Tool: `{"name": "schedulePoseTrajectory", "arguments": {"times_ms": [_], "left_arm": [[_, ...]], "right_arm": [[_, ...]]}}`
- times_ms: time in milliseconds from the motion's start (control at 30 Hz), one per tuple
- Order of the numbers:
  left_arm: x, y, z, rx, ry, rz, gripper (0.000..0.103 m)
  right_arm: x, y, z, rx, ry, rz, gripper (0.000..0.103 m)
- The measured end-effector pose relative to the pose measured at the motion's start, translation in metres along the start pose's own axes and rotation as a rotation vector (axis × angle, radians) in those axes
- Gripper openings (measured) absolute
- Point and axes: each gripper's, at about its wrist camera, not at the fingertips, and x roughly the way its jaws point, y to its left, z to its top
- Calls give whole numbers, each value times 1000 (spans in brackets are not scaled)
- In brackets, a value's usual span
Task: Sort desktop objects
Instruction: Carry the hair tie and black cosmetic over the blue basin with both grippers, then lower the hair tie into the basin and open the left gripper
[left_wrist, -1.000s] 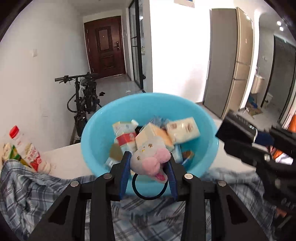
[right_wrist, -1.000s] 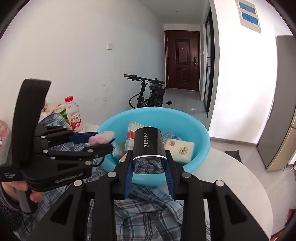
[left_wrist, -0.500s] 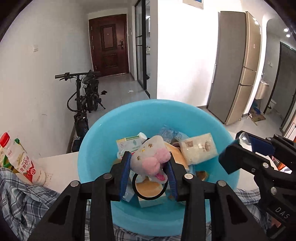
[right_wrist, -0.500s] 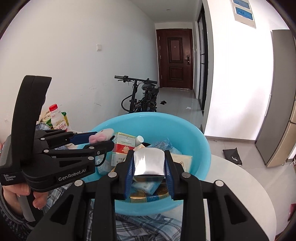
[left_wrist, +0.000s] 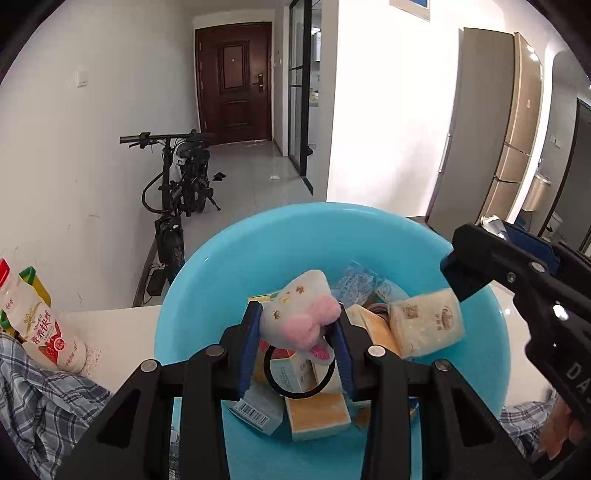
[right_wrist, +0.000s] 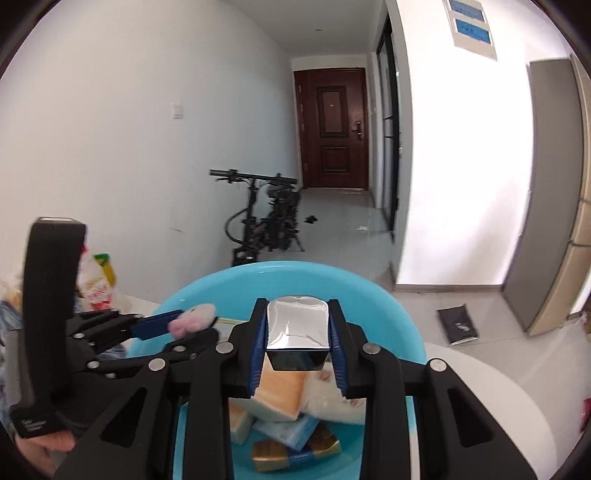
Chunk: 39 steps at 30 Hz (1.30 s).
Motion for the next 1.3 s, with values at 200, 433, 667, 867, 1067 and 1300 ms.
{"name": "schedulePoseTrajectory", "arguments": {"times_ms": [200, 433, 667, 867, 1067, 1300], "left_arm": [[9, 1, -1, 3, 0, -18, 39], [3, 2, -2, -29, -94, -18, 89], [8, -7, -4, 38, -50, 40, 89], [14, -24, -11, 83, -17, 30, 89], [13, -34, -15, 101, -10, 35, 89], [13, -27, -16, 54, 10, 1, 89]], "right_arm": [[12, -9, -3, 85, -20, 11, 29], [14, -24, -3, 130, -50, -8, 29], [15, -30, 1, 163, -62, 17, 29], [18, -26, 0, 152, -61, 20, 29], [23, -29, -2, 162, -45, 18, 29], [22, -28, -3, 168, -42, 12, 29]]}}
